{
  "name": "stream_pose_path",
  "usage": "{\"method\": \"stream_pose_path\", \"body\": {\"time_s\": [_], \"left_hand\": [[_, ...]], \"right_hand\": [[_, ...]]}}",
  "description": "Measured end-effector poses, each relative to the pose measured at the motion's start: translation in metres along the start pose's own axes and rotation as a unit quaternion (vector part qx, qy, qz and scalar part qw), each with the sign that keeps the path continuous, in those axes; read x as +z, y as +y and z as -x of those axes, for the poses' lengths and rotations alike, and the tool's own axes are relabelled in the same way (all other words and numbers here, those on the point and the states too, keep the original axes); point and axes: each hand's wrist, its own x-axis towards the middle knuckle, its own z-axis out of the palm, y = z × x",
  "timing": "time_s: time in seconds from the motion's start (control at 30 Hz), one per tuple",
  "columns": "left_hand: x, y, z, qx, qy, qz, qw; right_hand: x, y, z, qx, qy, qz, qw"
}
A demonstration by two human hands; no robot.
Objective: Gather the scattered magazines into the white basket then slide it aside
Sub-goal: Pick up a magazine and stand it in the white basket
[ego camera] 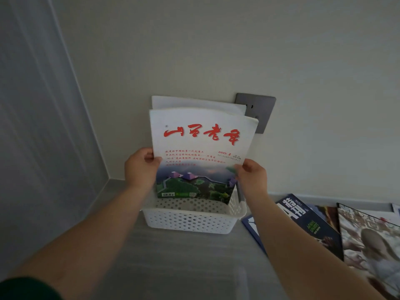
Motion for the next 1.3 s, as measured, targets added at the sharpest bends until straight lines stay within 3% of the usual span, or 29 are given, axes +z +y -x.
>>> {"method": "stream_pose_path", "body": {"time_s": [0.2,0.4,0.47,0.67,0.87,1.07,1.2,1.3], "left_hand": [[0.016,-0.006,-0.012,-0.023,0.039,0.029,0.999],[0.026,-0.007,-0.024,-0.053,-0.007,0.021,0.998],[0.029,-0.006,-0.024,-0.037,-0.037,-0.007,0.999],[0.029,-0.008,-0.027,0.026,-0.025,-0.076,0.996],[0.023,-0.012,-0.027,0.024,-0.048,-0.068,0.996],[0.014,-0.011,0.014,0.045,0.019,-0.008,0.999],[0.015,-0.003,0.079,0.120,-0.031,0.018,0.992],[0.024,0.003,0.138,0.158,-0.112,0.008,0.981]], "right_hand": [[0.014,0.003,-0.007,0.010,-0.020,-0.046,0.999],[0.029,0.010,-0.016,-0.003,-0.054,-0.014,0.998],[0.036,0.011,-0.017,-0.006,-0.056,-0.013,0.998],[0.036,0.017,-0.022,-0.027,-0.075,0.042,0.996],[0.025,0.022,-0.015,-0.041,-0.080,0.026,0.996],[-0.029,0.042,0.011,-0.053,-0.017,0.083,0.995],[-0.090,0.074,0.045,-0.005,0.024,0.135,0.991],[-0.142,0.102,0.070,0.042,0.060,0.204,0.976]]}}
